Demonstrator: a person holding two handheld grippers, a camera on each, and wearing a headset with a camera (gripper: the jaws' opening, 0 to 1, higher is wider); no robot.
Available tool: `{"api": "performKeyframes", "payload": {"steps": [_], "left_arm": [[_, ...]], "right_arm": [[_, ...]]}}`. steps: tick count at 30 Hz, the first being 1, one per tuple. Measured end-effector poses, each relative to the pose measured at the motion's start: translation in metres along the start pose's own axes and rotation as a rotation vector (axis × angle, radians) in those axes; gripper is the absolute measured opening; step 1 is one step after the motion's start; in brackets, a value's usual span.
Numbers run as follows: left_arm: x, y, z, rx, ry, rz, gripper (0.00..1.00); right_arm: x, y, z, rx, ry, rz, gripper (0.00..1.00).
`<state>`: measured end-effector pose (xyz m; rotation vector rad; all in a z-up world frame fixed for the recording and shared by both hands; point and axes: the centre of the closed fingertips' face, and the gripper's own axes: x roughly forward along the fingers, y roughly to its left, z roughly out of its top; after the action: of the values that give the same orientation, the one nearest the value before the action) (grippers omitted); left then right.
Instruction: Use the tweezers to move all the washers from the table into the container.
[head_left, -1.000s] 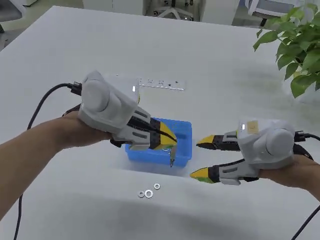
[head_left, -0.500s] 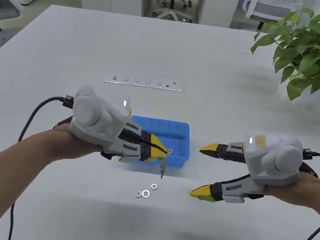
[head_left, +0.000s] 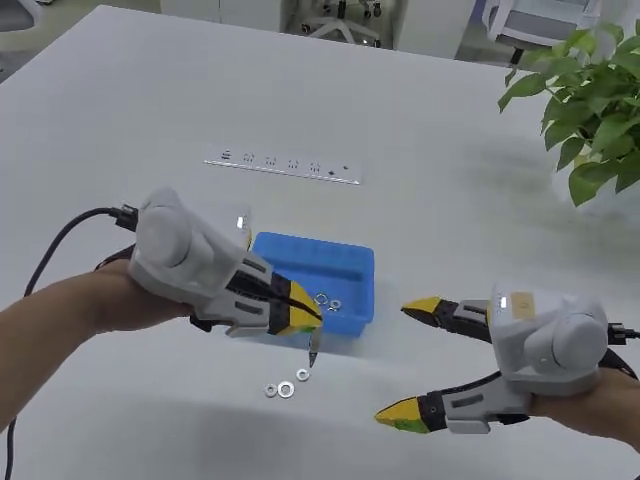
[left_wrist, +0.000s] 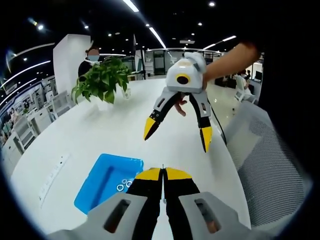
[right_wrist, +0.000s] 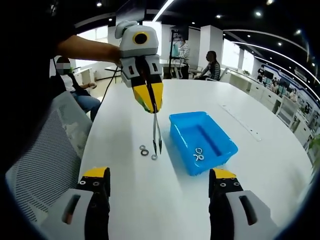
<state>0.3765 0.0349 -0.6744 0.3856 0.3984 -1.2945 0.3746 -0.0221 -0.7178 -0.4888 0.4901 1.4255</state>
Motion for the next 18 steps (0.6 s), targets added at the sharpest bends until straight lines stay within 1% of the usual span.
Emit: {"api": "performKeyframes", "payload": {"steps": [3, 5, 8, 18], "left_arm": [[0.000, 0.000, -0.002, -0.001, 0.000, 0.000, 0.04], [-0.001, 0.000, -0.003, -0.001, 0.002, -0.001, 0.04], [-0.001, 0.000, -0.004, 0.000, 0.004, -0.001, 0.04], [-0.002, 0.000, -0.011, -0.002, 0.007, -0.002, 0.04]], "right_arm": [[0.001, 0.001, -0.001, 0.001, 0.000, 0.000, 0.83], [0.002, 0.001, 0.001, 0.004, -0.009, -0.003, 0.86], [0.003, 0.002, 0.000, 0.006, -0.006, -0.006, 0.89], [0.006, 0.007, -0.004, 0.007, 0.013, 0.005, 0.87]]}}
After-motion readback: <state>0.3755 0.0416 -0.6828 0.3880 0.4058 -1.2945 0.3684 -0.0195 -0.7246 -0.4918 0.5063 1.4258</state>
